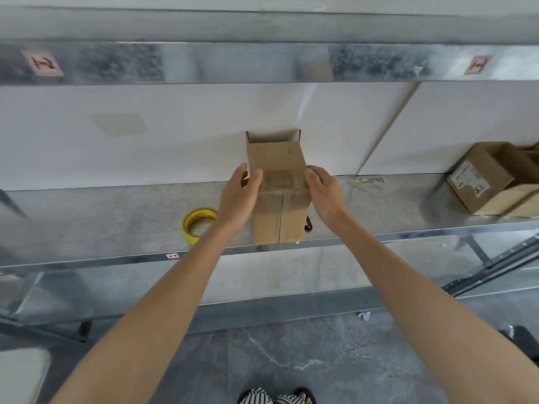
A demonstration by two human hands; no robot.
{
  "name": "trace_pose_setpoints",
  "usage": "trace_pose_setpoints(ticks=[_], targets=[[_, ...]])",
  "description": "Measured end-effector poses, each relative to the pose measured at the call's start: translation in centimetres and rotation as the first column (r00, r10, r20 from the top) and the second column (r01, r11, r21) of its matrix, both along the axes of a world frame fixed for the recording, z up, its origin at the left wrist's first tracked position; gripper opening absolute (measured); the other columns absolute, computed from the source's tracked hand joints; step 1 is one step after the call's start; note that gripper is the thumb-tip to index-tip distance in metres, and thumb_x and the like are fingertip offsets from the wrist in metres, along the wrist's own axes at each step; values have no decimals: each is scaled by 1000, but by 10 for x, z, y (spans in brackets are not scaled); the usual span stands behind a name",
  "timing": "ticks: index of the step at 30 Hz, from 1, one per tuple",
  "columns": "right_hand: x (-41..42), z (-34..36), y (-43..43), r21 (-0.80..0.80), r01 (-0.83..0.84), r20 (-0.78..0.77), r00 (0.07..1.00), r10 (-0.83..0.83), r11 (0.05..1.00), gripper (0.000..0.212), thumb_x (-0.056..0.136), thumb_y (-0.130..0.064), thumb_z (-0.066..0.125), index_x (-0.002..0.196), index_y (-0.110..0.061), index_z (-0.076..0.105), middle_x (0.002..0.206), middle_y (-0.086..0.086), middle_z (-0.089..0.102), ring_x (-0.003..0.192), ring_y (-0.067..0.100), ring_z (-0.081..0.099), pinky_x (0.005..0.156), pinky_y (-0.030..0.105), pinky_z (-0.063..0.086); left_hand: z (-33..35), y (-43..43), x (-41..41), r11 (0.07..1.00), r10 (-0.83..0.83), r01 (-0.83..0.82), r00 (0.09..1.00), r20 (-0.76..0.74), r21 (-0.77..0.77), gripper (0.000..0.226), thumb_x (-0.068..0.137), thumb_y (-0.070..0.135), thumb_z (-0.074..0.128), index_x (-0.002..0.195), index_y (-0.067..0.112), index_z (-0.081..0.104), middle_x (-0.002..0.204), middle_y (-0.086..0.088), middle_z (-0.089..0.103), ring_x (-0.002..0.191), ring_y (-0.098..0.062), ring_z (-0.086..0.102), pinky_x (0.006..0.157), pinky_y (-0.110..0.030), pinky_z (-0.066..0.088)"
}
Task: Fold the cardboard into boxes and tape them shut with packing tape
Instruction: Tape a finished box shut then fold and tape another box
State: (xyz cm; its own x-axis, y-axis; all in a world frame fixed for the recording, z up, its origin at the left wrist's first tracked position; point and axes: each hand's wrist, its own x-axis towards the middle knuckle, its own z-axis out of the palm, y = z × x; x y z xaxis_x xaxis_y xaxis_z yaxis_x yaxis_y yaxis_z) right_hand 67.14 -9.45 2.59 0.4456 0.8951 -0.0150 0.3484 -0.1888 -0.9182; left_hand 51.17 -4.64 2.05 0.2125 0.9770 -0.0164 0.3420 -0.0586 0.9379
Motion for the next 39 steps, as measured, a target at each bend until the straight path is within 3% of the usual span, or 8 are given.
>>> trace_pose_setpoints(ticks=[3,6,11,17,21,26,32,39], targets=[[-1,12,2,-110,-66,18,997,68,992,49,91,-47,48,131,-19,48,113,-1,63,98,12,59,88,32,48,14,6,-7,993,-77,73,996,-38,-93,63,91,50,45,146,22,32,137,-1,49,123,-19,49,102,-38,42],[-8,15,-8,-82,-125,-19,992,124,989,51,92,-31,56,139,-19,40,124,2,60,99,11,62,80,26,53,17,-3,-11,993,-112,113,993,-37,18,38,94,28,50,132,23,48,122,5,59,104,-12,59,83,-25,47],[-19,7,-30,-8,-121,-81,990,120,993,66,89,-9,59,145,-19,26,136,1,48,108,17,58,85,37,55,11,-20,-29,984,-159,156,987,30,86,63,87,11,61,142,27,32,127,3,49,105,-8,54,88,-29,50],[-32,17,-49,-29,-72,-122,990,68,997,76,75,-75,49,137,-33,37,115,1,59,105,19,61,93,41,50,-2,-37,-43,998,-70,70,997,42,-5,75,79,57,55,145,35,28,127,0,49,107,-10,54,94,-37,49],[-35,31,-54,-111,-65,-224,974,39,992,48,88,-69,32,107,-31,55,107,10,62,101,29,63,83,44,55,5,-46,-45,999,-47,49,996,79,-19,45,97,50,37,138,33,39,126,11,49,114,-6,47,95,-30,38],[-37,36,-55,-154,-33,-264,965,-9,987,67,87,-70,35,115,-12,53,117,17,59,110,36,58,86,46,54,8,-52,-40,996,-41,49,994,99,-79,41,94,55,35,124,29,43,108,7,58,102,-14,57,82,-35,50],[-20,42,-61,-186,-82,-243,969,35,979,20,94,-25,48,110,-13,47,93,9,58,89,28,63,84,44,56,12,-59,-38,993,19,-6,993,113,-115,51,88,63,33,129,34,40,113,6,60,103,-14,59,92,-49,50],[5,33,-75,-163,-169,37,983,177,972,59,84,8,43,138,-17,37,113,8,54,96,34,62,76,51,57,18,-97,-33,986,38,-25,996,-76,163,53,99,15,40,148,28,27,117,8,58,92,-11,60,84,-28,50]])
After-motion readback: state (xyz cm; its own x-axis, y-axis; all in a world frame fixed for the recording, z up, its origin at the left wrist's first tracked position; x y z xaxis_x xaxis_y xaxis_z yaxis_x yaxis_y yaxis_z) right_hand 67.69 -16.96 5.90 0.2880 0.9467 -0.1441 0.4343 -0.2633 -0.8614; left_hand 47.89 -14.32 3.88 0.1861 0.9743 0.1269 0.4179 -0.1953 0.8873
